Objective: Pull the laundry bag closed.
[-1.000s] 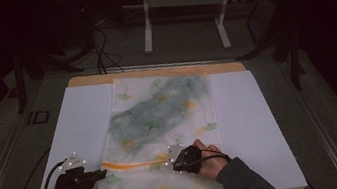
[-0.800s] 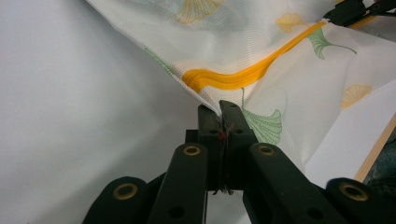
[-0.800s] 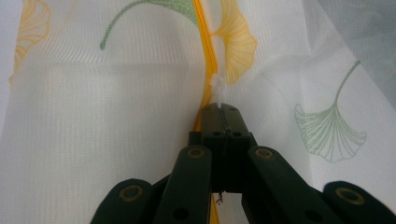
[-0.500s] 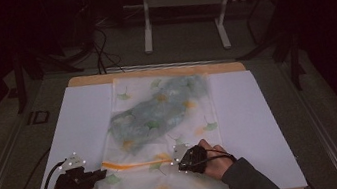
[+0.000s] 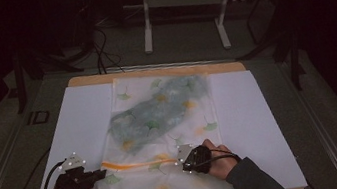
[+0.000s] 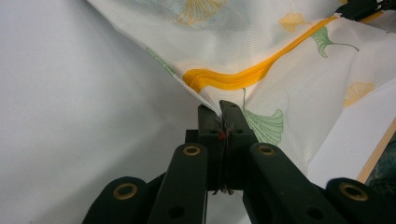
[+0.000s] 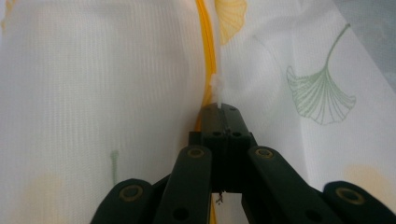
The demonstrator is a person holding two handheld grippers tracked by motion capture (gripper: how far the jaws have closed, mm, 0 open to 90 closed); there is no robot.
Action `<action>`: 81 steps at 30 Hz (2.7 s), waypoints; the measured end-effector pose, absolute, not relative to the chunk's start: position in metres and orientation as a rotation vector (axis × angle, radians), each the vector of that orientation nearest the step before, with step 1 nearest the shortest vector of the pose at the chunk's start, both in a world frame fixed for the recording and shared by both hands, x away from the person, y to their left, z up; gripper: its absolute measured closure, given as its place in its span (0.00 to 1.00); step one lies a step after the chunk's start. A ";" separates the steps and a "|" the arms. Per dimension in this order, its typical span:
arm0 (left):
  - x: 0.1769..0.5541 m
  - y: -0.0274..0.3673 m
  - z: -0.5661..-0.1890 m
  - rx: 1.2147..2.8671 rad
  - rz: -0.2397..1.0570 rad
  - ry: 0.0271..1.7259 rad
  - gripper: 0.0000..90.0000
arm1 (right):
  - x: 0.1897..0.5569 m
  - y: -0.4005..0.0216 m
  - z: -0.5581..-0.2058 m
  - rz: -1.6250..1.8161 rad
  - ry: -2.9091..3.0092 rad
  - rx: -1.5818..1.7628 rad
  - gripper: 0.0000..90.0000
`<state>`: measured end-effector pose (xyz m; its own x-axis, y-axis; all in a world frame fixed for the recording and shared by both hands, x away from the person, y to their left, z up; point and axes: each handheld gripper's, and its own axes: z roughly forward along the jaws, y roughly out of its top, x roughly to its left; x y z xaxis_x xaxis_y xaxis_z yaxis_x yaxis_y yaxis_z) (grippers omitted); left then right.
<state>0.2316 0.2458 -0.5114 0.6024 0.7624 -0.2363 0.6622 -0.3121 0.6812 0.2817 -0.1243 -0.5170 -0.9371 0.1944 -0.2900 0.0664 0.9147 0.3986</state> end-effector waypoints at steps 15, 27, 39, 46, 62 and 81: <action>0.232 0.246 -0.512 2.060 0.165 1.125 0.99 | 0.281 -0.142 -0.517 0.545 2.749 0.205 1.00; 0.232 0.246 -0.511 2.058 0.167 1.126 0.99 | 0.279 -0.153 -0.516 0.520 2.742 0.224 1.00; 0.232 0.246 -0.511 2.059 0.169 1.125 0.99 | 0.278 -0.164 -0.515 0.505 2.737 0.243 1.00; 0.232 0.247 -0.511 2.058 0.169 1.125 0.99 | 0.277 -0.169 -0.515 0.494 2.738 0.246 1.00; 0.232 0.247 -0.512 2.058 0.168 1.129 0.99 | 0.274 -0.191 -0.512 0.433 2.725 0.263 1.00; 0.233 0.247 -0.513 2.057 0.160 1.130 0.99 | 0.274 -0.203 -0.508 0.421 2.717 0.264 1.00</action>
